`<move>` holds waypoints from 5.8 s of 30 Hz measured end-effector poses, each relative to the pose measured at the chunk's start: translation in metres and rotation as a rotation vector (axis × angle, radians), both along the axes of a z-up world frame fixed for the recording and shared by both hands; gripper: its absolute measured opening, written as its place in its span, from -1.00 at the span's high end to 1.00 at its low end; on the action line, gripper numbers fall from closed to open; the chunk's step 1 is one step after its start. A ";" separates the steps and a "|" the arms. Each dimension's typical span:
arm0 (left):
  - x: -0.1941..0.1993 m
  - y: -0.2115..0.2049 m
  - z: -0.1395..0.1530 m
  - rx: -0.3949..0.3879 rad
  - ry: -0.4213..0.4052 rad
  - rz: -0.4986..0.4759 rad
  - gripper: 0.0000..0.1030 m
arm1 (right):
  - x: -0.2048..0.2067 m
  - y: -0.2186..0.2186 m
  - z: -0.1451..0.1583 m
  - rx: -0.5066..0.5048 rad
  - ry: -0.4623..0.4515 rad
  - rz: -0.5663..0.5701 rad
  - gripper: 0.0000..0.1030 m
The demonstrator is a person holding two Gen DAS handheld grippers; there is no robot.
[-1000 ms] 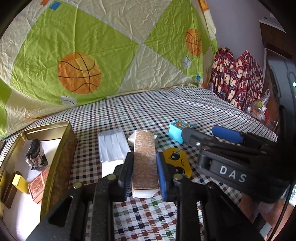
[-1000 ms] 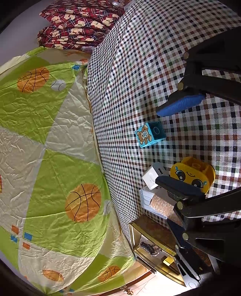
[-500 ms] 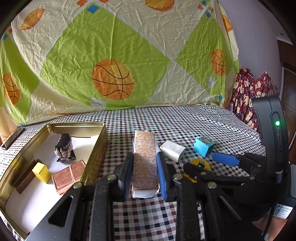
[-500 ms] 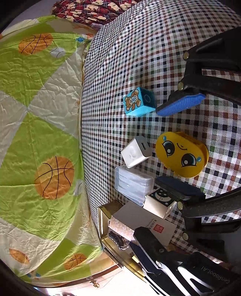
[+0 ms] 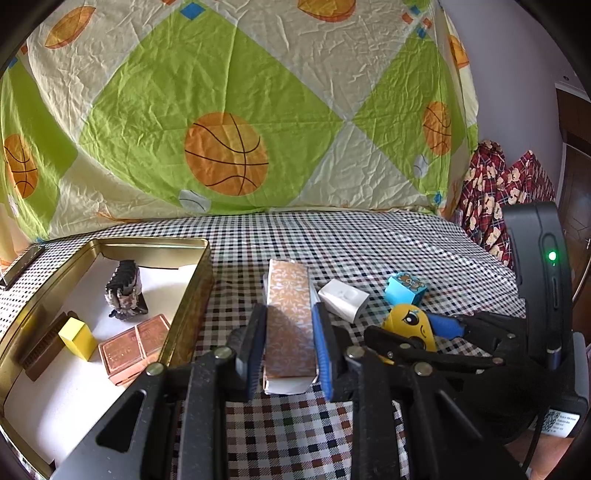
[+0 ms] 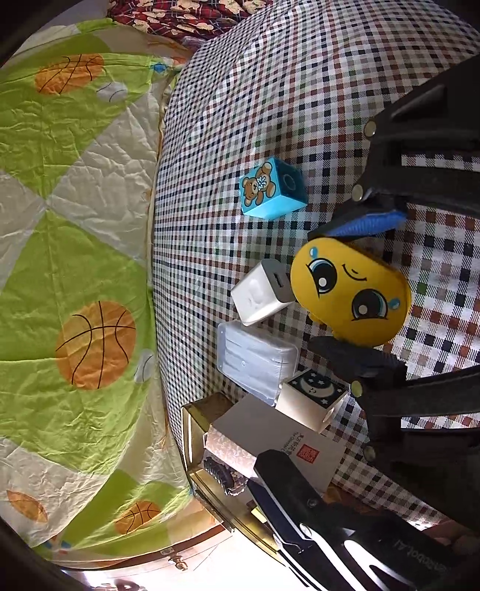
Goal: Organize rigid objects
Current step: 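Carry cork strip with left tool toward tin while right tool carries emoji box, then release cork strip into tin from left tool while right tool releases emoji box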
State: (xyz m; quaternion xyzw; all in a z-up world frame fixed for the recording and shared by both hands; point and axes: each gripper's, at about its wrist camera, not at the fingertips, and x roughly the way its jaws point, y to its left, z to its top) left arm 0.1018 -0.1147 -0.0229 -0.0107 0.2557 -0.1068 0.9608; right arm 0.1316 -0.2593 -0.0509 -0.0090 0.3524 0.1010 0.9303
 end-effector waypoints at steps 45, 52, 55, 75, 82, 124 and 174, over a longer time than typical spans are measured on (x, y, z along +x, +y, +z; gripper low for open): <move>-0.018 0.003 0.007 -0.002 -0.104 0.025 0.54 | -0.055 0.001 0.036 0.008 -0.356 -0.044 -0.03; -0.020 0.005 0.008 -0.007 -0.116 0.029 0.54 | -0.058 0.000 0.037 0.012 -0.376 -0.045 -0.03; -0.021 0.005 0.009 -0.005 -0.124 0.029 0.54 | -0.060 -0.001 0.038 0.014 -0.388 -0.045 -0.03; -0.032 0.006 0.012 0.001 -0.188 0.047 0.54 | -0.072 -0.003 0.042 0.024 -0.452 -0.046 -0.03; -0.036 0.011 0.014 -0.009 -0.211 0.060 0.54 | -0.077 -0.002 0.044 0.025 -0.479 -0.047 -0.03; -0.050 0.056 0.017 -0.048 -0.255 0.120 0.54 | -0.089 0.035 0.046 0.067 -0.538 0.075 -0.03; -0.066 0.139 0.015 -0.094 -0.260 0.253 0.54 | -0.086 0.120 0.042 0.059 -0.517 0.258 -0.03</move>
